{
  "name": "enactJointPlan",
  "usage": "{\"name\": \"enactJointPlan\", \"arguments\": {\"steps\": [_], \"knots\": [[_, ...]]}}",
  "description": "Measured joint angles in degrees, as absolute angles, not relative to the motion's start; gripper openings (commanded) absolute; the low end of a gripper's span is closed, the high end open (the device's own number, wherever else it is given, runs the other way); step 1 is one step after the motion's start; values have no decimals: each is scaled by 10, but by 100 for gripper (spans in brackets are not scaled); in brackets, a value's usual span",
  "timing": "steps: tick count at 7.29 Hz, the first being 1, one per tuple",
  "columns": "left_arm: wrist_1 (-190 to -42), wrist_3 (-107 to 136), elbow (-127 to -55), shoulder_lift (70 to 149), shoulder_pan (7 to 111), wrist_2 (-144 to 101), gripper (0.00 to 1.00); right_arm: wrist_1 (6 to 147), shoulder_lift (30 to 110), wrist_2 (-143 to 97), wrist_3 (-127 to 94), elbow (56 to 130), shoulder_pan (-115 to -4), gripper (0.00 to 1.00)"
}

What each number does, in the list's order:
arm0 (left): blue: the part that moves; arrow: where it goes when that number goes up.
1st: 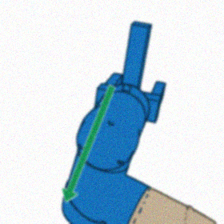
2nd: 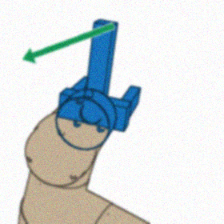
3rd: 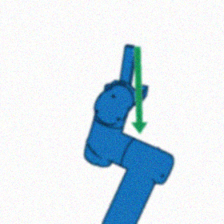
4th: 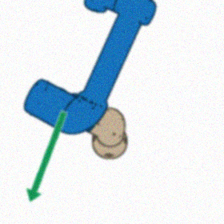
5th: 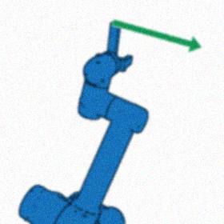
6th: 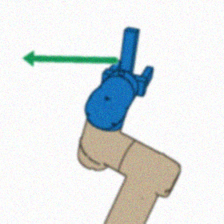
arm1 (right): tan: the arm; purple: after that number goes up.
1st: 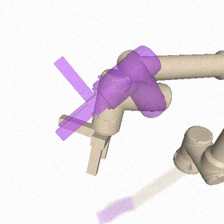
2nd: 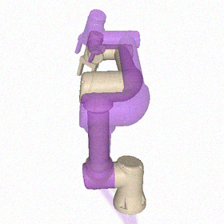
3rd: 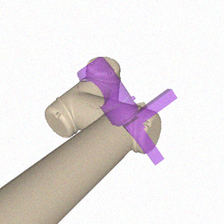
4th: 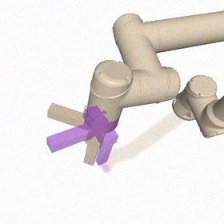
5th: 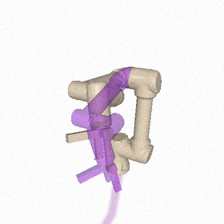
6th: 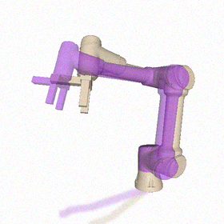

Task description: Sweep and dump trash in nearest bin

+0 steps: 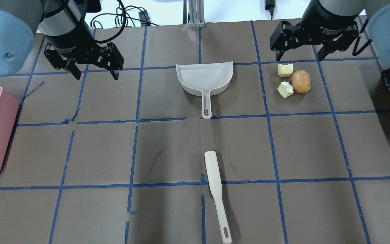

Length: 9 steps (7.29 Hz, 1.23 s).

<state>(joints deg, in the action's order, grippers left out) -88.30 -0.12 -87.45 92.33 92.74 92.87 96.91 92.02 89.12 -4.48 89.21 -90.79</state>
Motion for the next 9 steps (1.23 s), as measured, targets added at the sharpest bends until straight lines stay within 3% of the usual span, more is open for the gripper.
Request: {"name": "enactJointPlan", "arguments": {"steps": [9], "knots": [[-875,0,-877,927,939,931,100,969,920,891,-45,892,-908,100]]}}
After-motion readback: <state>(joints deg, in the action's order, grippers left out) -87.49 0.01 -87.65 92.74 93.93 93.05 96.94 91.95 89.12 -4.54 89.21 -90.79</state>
